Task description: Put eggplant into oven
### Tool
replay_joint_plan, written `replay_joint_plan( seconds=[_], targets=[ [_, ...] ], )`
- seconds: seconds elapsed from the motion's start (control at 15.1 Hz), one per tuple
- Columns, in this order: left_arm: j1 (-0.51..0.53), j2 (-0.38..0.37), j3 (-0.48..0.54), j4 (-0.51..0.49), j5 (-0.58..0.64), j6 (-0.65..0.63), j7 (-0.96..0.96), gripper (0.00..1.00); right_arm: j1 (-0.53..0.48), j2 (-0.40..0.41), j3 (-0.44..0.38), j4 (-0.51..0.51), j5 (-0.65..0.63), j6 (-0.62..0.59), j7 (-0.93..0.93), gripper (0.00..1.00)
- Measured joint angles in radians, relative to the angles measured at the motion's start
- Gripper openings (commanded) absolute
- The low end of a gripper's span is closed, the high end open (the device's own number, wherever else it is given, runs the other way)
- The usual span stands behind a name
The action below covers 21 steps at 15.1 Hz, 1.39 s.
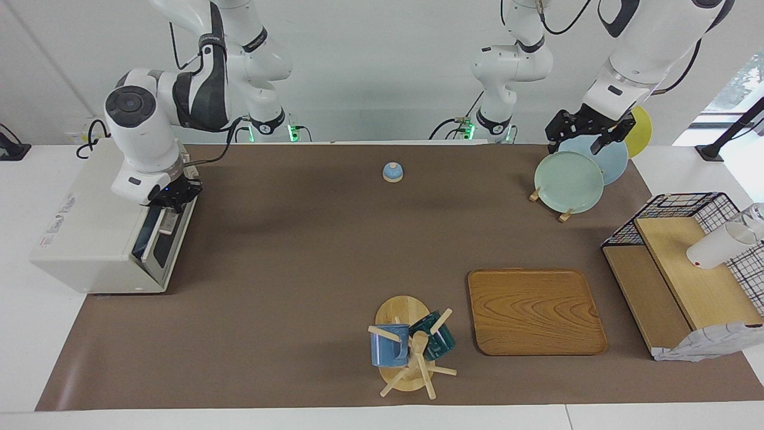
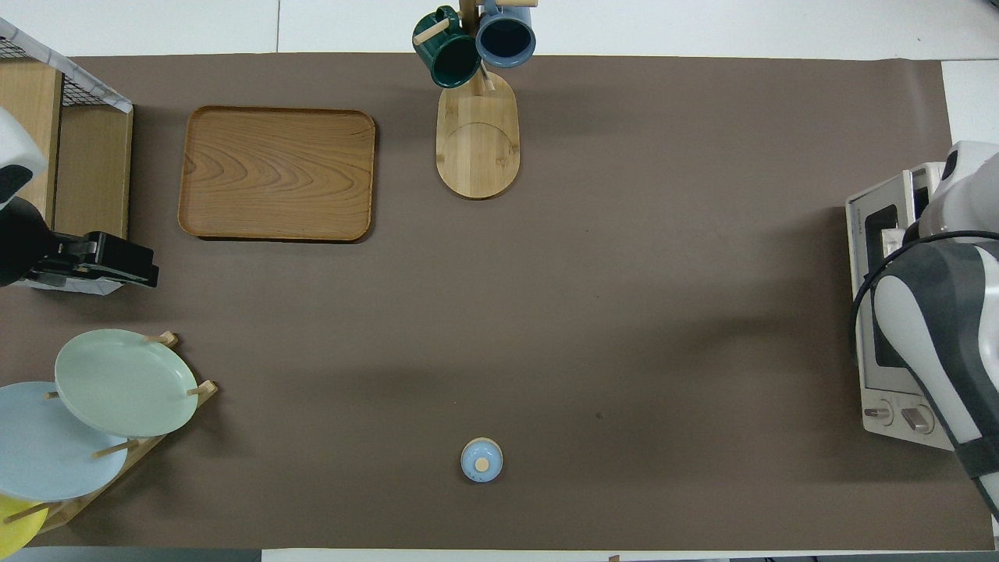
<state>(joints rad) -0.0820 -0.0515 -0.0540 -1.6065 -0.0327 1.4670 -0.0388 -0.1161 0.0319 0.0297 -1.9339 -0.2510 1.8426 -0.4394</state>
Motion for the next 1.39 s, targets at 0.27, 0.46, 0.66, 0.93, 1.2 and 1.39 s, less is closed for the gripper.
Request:
replay_joint_plan(
  seconds=[0.27, 0.46, 0.66, 0.93, 1.2, 1.39],
  targets=[
    [0.0, 0.0, 0.002, 0.0, 0.0, 0.0, 0.0, 1.0, -0.004, 0.023, 0.005, 0.123, 0.095, -0.156, -0.003, 0.44],
    [0.0, 0.0, 0.002, 0.0, 0.0, 0.0, 0.0, 1.0, -0.004, 0.02, 0.01, 0.226, 0.14, -0.246, -0.002, 1.0],
    [0.0, 0.0, 0.002, 0.0, 0.0, 0.0, 0.0, 1.0, -0.001, 0.017, 0.014, 0.313, 0.204, -0.288, 0.088, 1.0],
    [0.008, 0.0, 0.003, 0.0, 0.0, 0.0, 0.0, 1.0, 0.02, 0.02, 0.02, 0.327, 0.211, -0.298, 0.175, 1.0],
    [0.01, 0.0, 0.003, 0.0, 0.0, 0.0, 0.0, 1.0, 0.031, 0.024, 0.017, 0.343, 0.211, -0.328, 0.18, 1.0],
    [0.01, 0.0, 0.003, 0.0, 0.0, 0.0, 0.0, 1.0, 0.068, 0.023, 0.002, 0.354, 0.211, -0.333, 0.205, 1.0]
  ],
)
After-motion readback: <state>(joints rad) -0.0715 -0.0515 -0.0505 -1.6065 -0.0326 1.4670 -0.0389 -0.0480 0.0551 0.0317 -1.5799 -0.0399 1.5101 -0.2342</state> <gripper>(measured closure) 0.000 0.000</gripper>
